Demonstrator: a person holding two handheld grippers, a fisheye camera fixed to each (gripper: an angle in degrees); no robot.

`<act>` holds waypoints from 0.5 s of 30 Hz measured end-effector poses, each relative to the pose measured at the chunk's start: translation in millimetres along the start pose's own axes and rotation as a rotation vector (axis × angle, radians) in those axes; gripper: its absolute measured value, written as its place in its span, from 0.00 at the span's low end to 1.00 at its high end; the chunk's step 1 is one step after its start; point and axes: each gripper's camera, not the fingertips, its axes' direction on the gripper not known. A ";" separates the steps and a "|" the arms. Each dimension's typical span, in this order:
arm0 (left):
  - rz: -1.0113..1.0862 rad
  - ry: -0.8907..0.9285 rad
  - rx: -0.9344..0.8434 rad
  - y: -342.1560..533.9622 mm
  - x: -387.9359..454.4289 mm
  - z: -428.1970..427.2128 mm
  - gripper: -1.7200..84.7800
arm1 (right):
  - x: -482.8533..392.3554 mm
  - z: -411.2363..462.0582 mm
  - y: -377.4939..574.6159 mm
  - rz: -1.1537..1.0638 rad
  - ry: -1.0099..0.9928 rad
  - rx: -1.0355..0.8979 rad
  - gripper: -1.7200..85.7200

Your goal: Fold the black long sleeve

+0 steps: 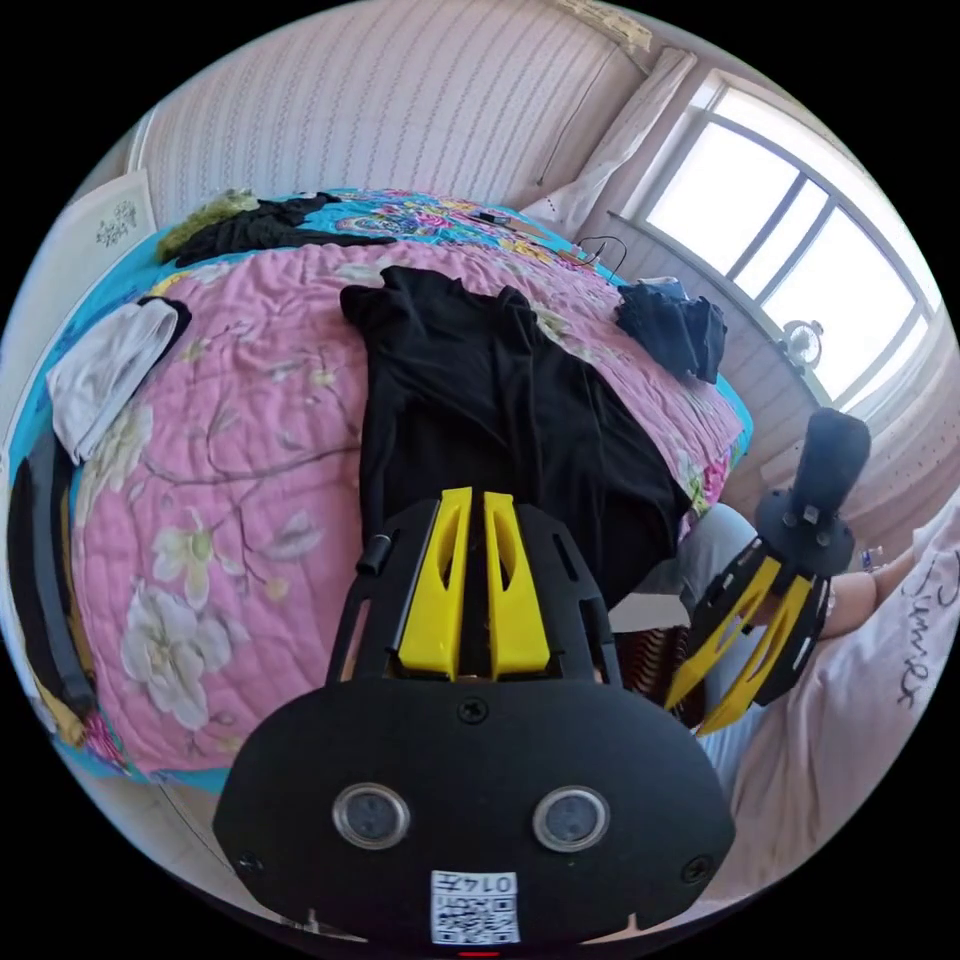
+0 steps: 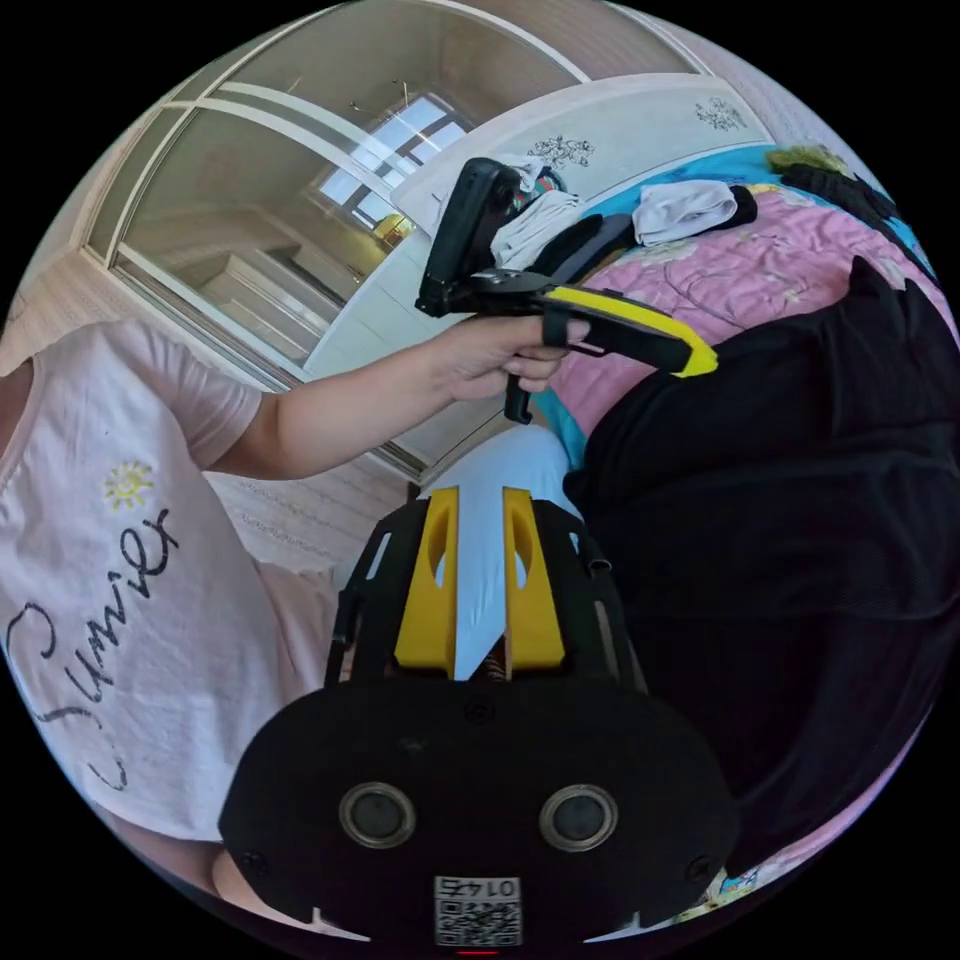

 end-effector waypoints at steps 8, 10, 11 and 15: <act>-0.075 0.013 0.072 -45.1 -69.4 -56.1 0.06 | 81.0 -66.8 21.6 0.152 0.355 0.063 0.12; -0.096 0.012 0.120 -88.6 -97.4 -62.0 0.07 | 124.8 -106.4 18.4 0.233 0.471 0.123 0.13; -0.124 -0.001 0.148 -120.2 -118.6 -63.8 0.07 | 155.5 -131.7 15.0 0.279 0.536 0.179 0.14; -0.219 -0.004 0.185 -224.1 -186.6 -53.5 0.10 | 255.9 -182.5 -7.3 0.450 0.645 0.248 0.17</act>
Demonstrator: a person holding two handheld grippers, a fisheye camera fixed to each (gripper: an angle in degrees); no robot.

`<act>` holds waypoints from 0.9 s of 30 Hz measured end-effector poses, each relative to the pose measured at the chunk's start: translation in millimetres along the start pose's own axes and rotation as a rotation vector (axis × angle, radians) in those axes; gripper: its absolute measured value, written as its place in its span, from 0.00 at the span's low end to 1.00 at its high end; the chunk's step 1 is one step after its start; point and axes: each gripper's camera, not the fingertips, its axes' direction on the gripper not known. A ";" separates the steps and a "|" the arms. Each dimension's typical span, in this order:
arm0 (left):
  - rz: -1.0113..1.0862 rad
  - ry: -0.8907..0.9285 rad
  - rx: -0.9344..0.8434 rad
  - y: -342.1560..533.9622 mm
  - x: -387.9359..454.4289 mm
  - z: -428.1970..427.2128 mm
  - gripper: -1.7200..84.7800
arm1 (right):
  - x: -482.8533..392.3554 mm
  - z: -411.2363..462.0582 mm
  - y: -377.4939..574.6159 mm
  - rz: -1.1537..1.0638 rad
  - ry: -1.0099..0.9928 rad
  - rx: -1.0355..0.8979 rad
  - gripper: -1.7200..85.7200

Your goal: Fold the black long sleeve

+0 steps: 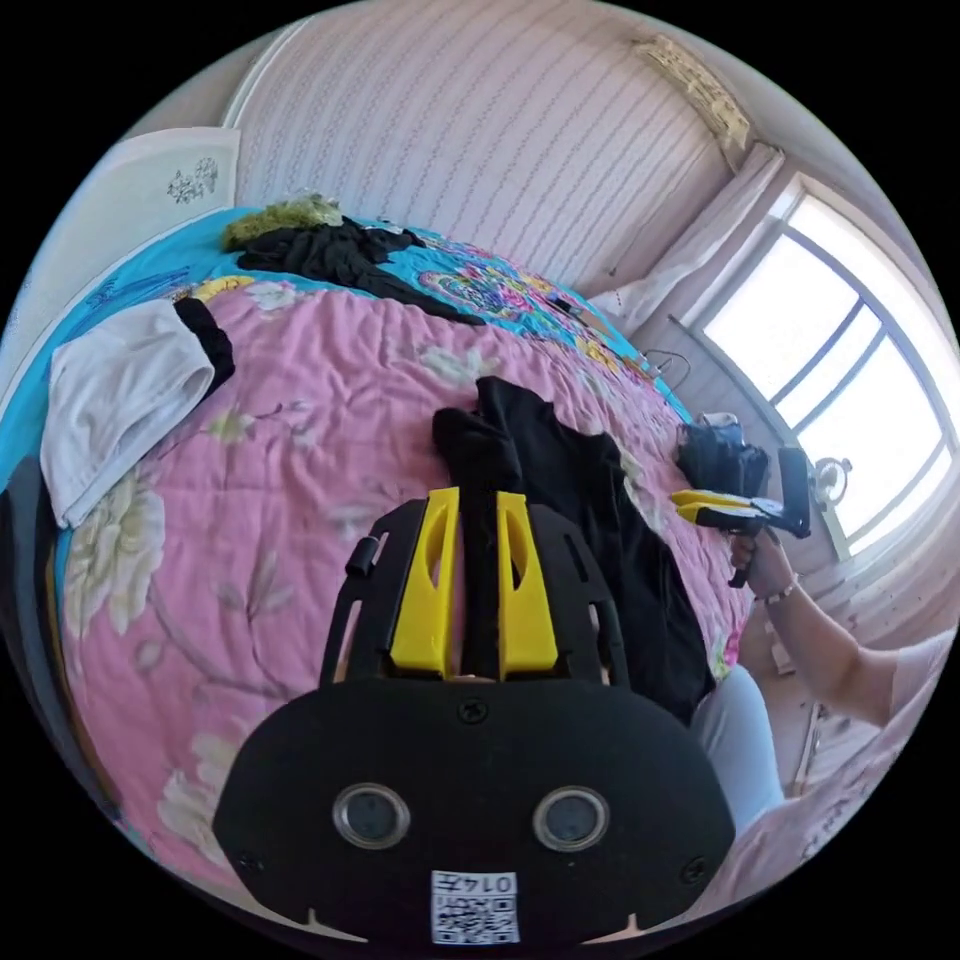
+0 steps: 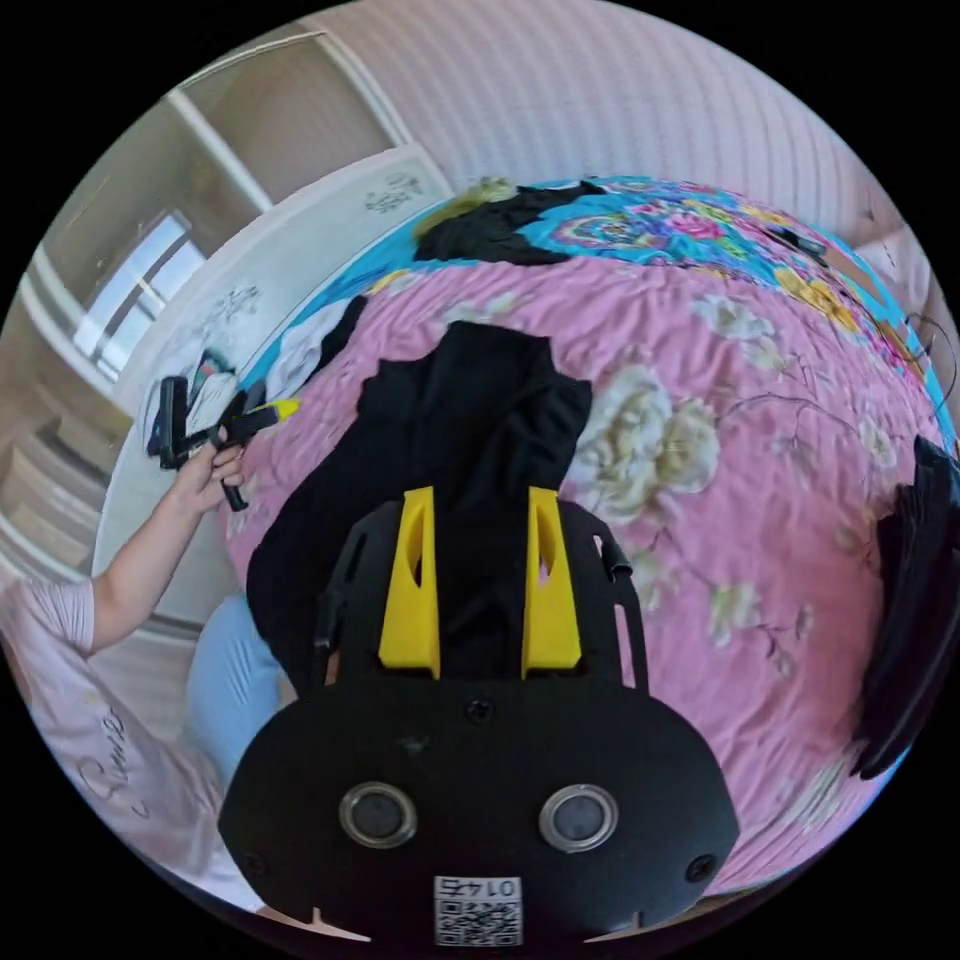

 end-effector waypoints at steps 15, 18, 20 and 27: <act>-0.108 0.124 -0.209 -240.9 -39.3 69.1 0.03 | 144.6 60.6 -147.1 0.120 -0.015 -0.047 0.03; -0.058 0.031 -0.075 -274.3 -19.3 17.0 0.03 | 148.0 28.5 -158.5 0.098 0.052 0.015 0.03; -0.084 0.061 -0.051 -283.2 -15.8 -8.5 0.03 | 152.8 13.0 -152.0 0.106 -0.021 0.050 0.03; 0.052 0.239 -0.069 -189.3 28.4 -101.0 0.02 | 102.6 -12.3 -25.3 -0.068 -0.139 0.104 0.04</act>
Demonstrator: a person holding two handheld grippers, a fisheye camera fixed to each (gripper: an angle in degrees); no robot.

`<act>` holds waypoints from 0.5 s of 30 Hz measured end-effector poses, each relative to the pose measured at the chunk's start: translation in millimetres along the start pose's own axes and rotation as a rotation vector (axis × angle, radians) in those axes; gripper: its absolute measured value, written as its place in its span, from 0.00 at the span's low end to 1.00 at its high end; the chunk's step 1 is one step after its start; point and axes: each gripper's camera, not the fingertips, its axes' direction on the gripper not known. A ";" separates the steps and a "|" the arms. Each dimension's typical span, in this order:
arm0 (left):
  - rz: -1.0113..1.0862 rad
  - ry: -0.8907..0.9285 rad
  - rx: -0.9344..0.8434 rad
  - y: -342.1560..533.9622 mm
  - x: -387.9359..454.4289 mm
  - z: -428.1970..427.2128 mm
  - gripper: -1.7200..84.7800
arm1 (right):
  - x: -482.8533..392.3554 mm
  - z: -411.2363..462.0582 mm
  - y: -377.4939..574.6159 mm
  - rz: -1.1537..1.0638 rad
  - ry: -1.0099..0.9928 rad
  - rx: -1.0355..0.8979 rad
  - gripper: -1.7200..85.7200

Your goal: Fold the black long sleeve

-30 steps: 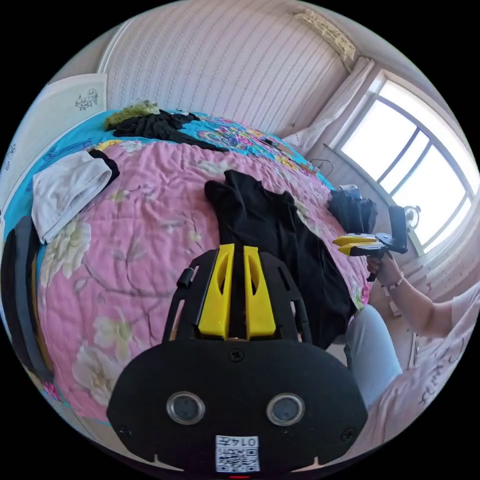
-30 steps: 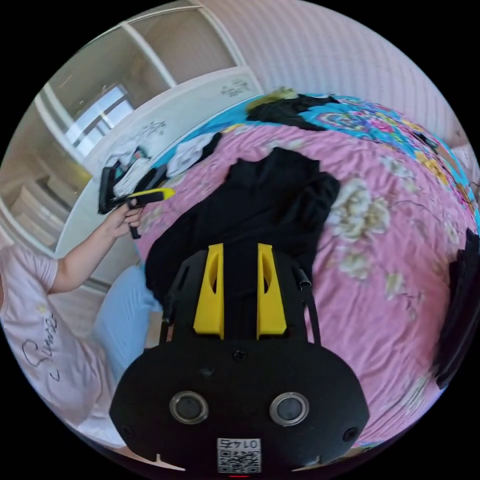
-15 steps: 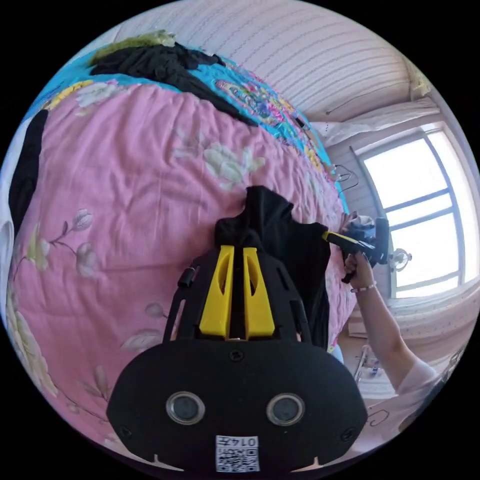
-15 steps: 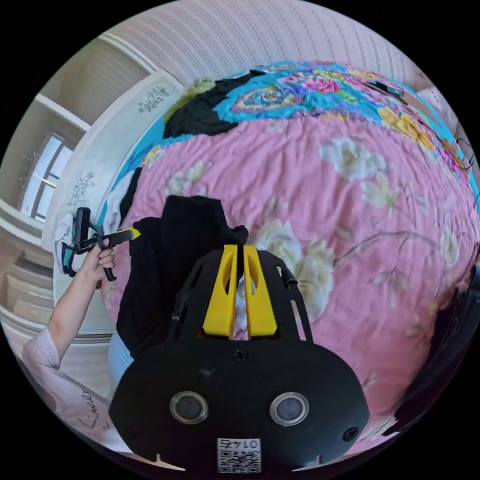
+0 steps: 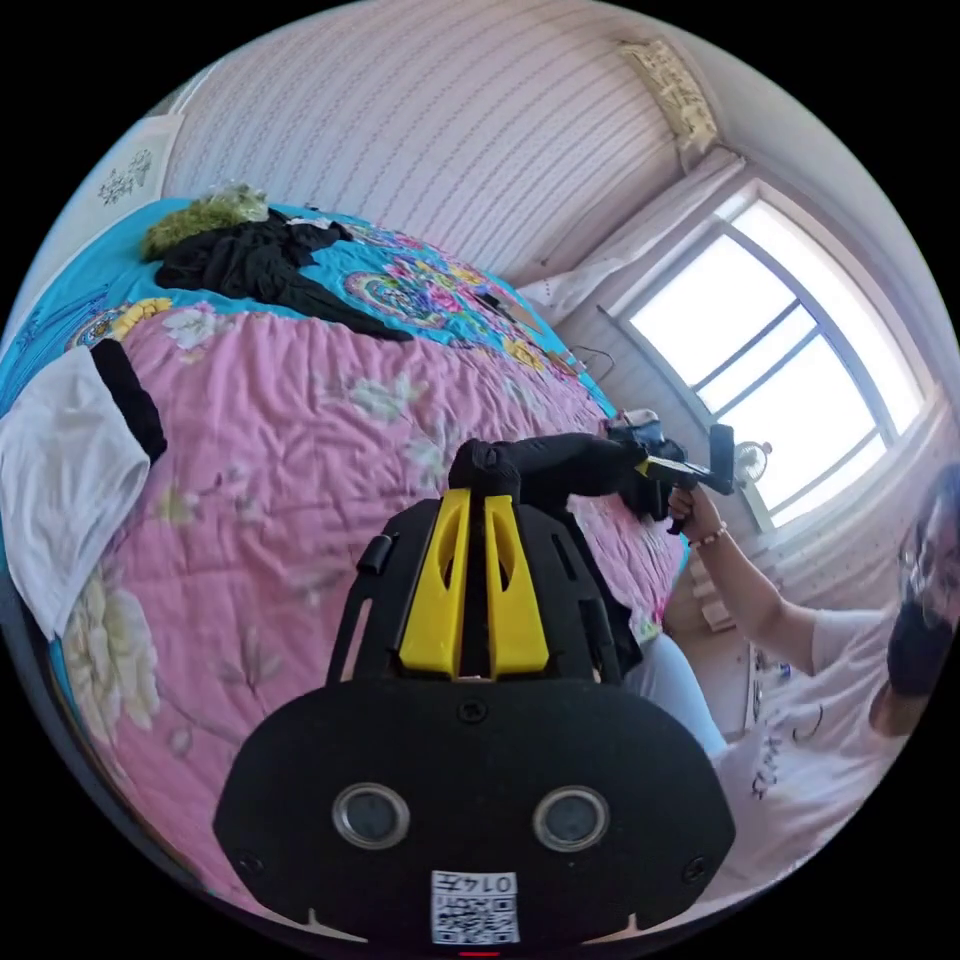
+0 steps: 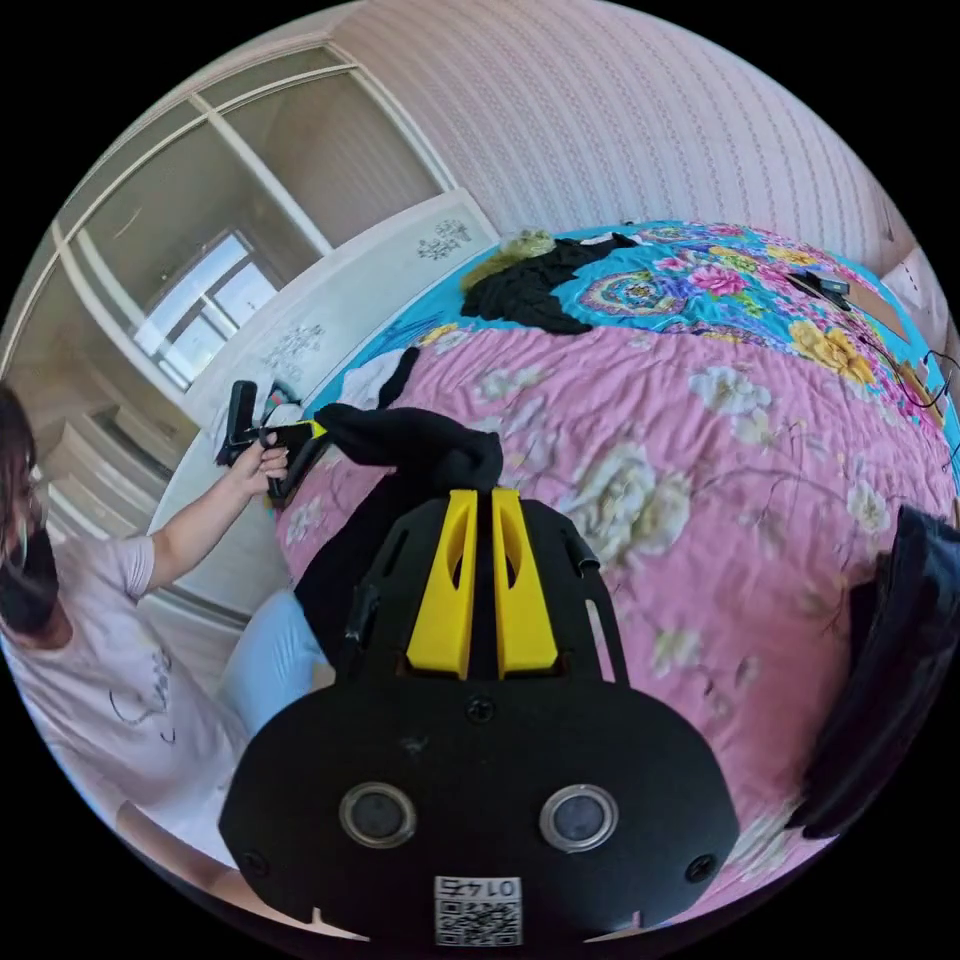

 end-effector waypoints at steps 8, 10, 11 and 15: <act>-0.094 -0.083 -0.302 240.3 56.7 14.4 0.03 | -24.2 71.3 216.0 0.097 -0.001 -0.348 0.05; -0.135 -0.101 -0.305 261.9 65.7 11.2 0.05 | -25.4 69.0 234.2 0.125 0.028 -0.311 0.05; -0.138 -0.109 -0.271 269.9 76.7 -0.8 0.06 | -25.3 61.5 241.0 0.139 0.029 -0.289 0.06; -0.025 -0.194 -0.224 263.4 133.3 -32.5 0.06 | -35.5 41.6 237.9 0.100 0.095 -0.219 0.08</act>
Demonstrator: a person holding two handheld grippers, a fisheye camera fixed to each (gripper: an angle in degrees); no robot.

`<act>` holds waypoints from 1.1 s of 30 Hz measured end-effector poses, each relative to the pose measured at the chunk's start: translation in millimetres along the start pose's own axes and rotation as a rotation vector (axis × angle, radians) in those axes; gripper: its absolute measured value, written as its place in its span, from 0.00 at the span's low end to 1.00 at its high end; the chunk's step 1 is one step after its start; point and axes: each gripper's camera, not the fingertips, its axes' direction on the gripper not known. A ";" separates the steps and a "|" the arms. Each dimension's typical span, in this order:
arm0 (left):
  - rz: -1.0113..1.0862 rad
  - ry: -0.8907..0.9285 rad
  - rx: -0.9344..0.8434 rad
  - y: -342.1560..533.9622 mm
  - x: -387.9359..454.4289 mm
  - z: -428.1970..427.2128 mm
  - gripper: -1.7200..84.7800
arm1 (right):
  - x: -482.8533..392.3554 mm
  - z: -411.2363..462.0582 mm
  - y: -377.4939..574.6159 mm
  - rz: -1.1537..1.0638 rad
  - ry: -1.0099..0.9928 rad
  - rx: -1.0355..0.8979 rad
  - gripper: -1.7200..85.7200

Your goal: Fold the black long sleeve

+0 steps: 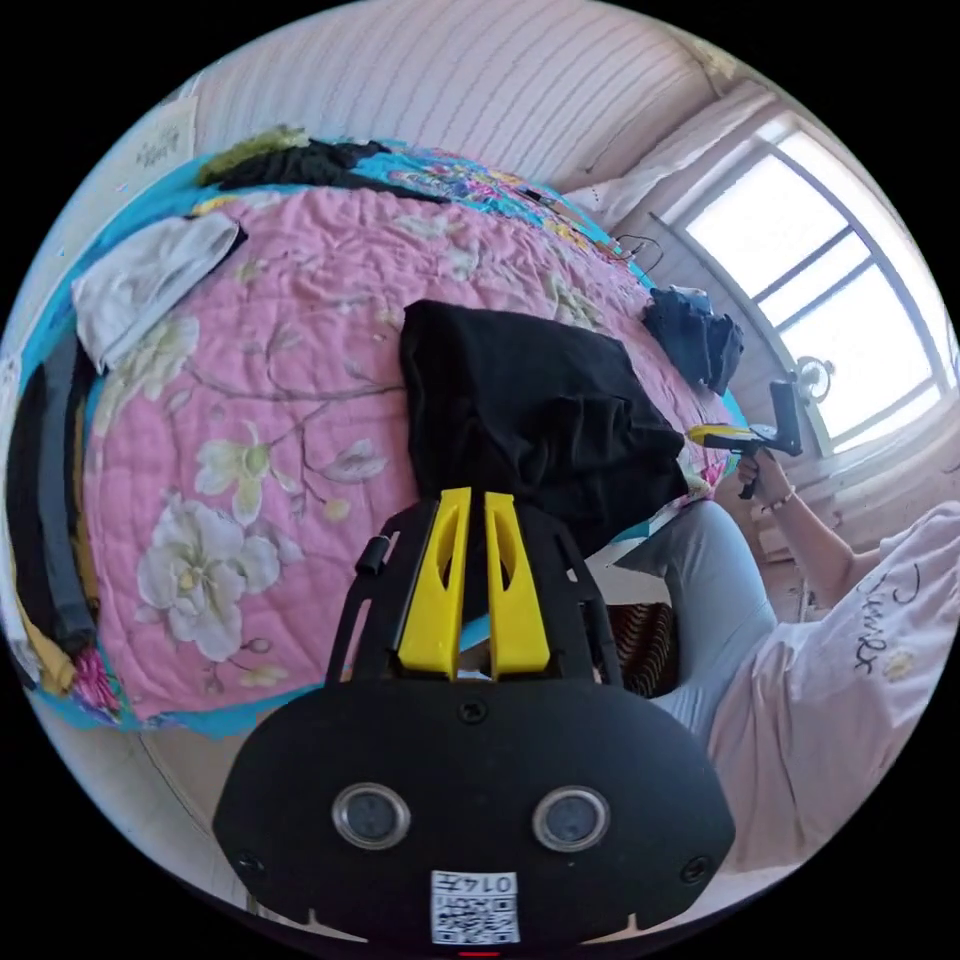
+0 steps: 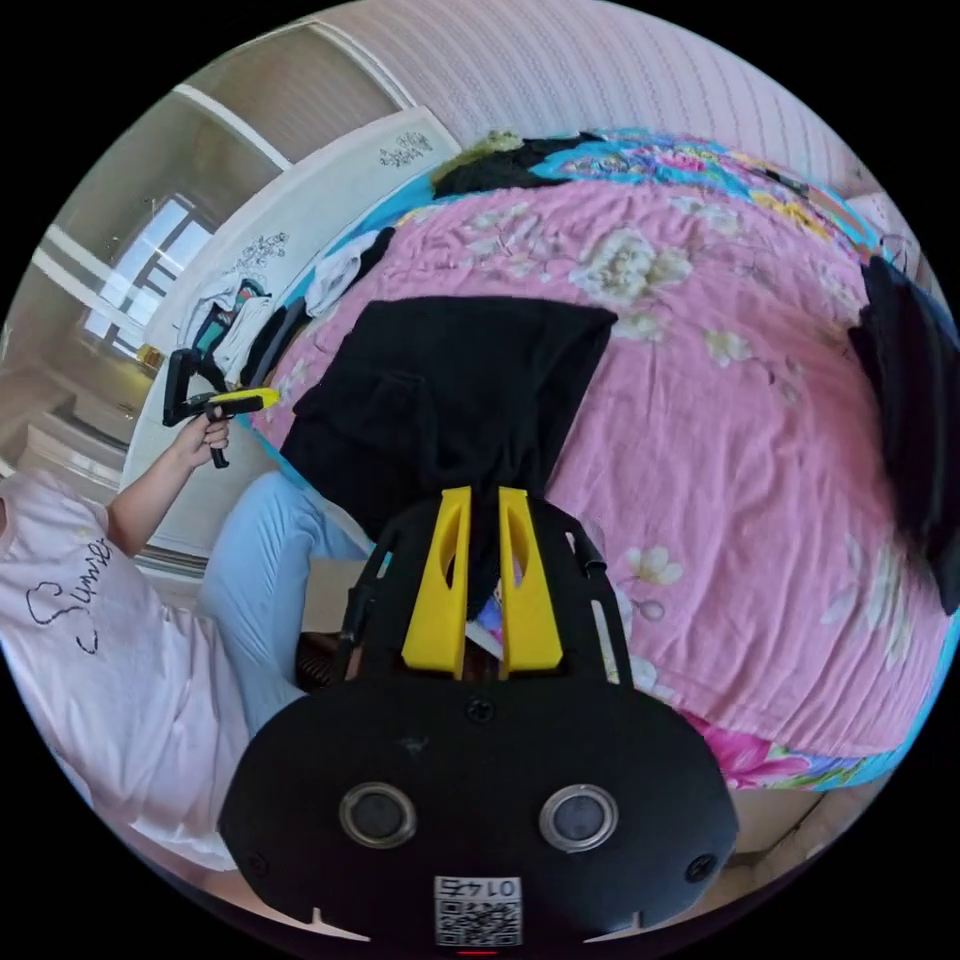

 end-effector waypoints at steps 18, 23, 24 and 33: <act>0.274 0.025 -0.243 94.5 198.2 49.4 0.06 | -46.4 107.5 55.3 -0.234 -0.157 -0.222 0.03; 0.328 -0.088 -0.130 131.8 273.6 25.5 0.02 | -57.4 87.9 18.8 -0.279 -0.056 -0.055 0.02; 0.345 -0.094 -0.097 130.2 286.4 27.0 0.02 | -62.8 90.0 4.7 -0.294 -0.021 -0.041 0.02; 0.344 -0.160 0.011 102.5 398.8 113.6 0.01 | -100.0 248.8 -183.1 -0.337 0.434 -0.277 0.02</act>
